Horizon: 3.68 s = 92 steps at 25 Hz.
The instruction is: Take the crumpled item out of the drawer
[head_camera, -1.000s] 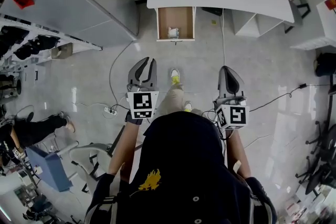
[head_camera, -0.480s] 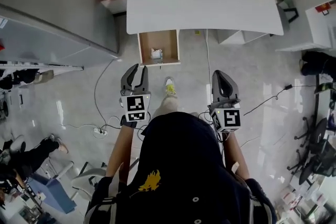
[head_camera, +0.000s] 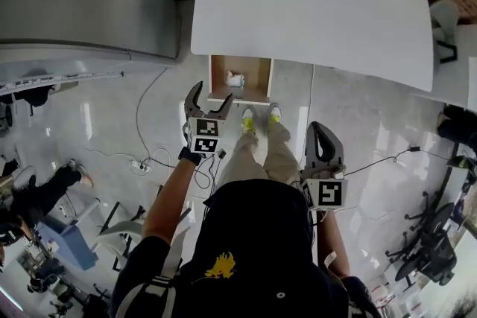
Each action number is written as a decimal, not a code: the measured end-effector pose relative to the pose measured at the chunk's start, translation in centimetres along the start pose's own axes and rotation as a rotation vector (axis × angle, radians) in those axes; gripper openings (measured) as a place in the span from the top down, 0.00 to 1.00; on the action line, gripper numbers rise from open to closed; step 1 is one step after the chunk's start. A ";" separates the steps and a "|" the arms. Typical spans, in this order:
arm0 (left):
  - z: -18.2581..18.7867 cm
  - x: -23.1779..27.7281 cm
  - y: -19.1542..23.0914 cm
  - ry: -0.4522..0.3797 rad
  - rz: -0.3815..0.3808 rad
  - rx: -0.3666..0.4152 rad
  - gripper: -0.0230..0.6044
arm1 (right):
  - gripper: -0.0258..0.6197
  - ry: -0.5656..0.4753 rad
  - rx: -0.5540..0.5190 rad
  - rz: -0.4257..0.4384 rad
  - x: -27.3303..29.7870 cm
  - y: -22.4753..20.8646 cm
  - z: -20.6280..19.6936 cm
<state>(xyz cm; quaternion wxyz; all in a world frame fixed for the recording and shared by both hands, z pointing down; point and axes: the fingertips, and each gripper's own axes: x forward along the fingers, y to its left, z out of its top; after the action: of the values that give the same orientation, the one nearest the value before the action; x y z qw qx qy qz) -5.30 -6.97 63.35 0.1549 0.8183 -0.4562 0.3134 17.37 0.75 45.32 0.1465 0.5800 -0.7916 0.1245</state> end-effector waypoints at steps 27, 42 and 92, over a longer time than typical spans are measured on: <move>-31.5 32.3 -1.0 0.609 -0.139 -0.032 0.89 | 0.92 0.451 0.082 0.150 7.3 2.8 -20.1; -13.2 14.5 1.3 0.214 -0.054 -0.260 0.92 | 0.92 0.127 0.018 0.047 5.6 3.5 -4.2; 34.0 -22.1 8.7 -0.760 0.187 0.009 0.92 | 0.92 -0.379 -0.209 -0.015 5.5 -2.6 22.8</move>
<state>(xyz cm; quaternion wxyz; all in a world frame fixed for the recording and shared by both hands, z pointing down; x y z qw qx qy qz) -8.57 -15.65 22.94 -0.0578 0.8315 -0.5524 0.0029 16.27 -13.23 26.30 0.0554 0.5803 -0.8094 -0.0707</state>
